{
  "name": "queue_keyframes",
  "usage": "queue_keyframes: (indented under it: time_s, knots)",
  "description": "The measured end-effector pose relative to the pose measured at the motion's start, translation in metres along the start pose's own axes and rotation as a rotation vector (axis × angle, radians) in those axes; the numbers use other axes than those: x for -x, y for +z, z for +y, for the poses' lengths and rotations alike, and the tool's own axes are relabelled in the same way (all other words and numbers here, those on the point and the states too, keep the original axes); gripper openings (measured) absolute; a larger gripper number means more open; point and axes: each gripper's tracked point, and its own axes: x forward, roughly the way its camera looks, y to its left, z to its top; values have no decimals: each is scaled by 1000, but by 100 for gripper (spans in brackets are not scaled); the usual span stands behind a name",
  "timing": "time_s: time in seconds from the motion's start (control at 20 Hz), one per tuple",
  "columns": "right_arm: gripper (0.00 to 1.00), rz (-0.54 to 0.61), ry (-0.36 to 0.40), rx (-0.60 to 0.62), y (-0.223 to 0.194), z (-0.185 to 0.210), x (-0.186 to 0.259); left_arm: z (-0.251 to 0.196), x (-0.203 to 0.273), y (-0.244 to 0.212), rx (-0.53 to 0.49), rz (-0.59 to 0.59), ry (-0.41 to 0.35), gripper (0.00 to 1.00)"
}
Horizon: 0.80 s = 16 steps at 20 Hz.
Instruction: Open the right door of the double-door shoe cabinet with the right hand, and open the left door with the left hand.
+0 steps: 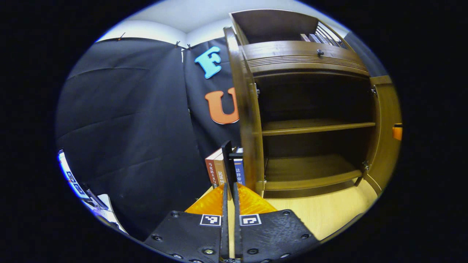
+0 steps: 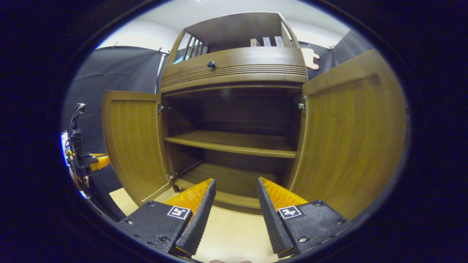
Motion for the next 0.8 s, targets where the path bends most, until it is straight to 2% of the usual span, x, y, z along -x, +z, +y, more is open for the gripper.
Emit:
queue_keyframes:
  time_s: [0.05,0.25,0.45,0.5,0.55,0.6,0.7,0.8]
  knots:
    - [74,-6,-2,-3,1,0,0,9,4,3,4,-8,25,4]
    - [74,-31,-6,-19,17,-6,7,1,17,32,32,-76,21,7]
    - [74,-68,-26,-19,32,-12,15,-33,21,66,43,-150,-45,7]
    - [75,-77,-33,-18,35,-13,18,-43,25,76,47,-167,-66,0]
    - [75,-85,-42,-16,39,-15,21,-57,22,83,53,-179,-95,4]
    - [74,-93,-52,-13,42,-19,22,-69,21,88,62,-176,-126,25]
    - [75,-113,-72,-10,51,-24,28,-86,21,100,73,-189,-168,25]
    - [76,-137,-98,-6,61,-28,36,-105,24,115,82,-209,-207,19]
